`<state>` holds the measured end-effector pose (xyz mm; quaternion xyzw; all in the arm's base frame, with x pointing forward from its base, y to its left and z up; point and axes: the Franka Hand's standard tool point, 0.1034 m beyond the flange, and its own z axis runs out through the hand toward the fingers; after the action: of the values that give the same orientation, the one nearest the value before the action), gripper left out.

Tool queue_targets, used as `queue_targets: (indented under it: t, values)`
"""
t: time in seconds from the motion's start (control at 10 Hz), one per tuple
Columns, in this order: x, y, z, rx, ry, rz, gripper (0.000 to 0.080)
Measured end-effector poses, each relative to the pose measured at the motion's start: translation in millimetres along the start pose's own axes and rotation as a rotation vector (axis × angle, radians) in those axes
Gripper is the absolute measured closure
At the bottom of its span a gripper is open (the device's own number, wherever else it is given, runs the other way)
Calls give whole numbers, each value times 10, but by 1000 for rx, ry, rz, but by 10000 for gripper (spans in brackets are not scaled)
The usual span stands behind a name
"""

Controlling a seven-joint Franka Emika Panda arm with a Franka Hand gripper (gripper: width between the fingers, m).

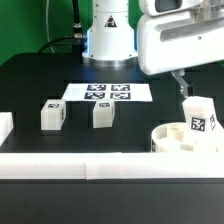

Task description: Assemble stool

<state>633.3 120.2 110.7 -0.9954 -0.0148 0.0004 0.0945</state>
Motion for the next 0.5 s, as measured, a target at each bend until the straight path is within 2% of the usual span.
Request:
queue_targets:
  t: [0.1,0.3,0.4,0.5]
  values:
    - [0,6,2,0,0,-83,151]
    - [6,52,13,-58,-10,-363,151]
    - [3,44,30,-77,-19,-461,151]
    - [0,55,45,-81,-26,-553,151]
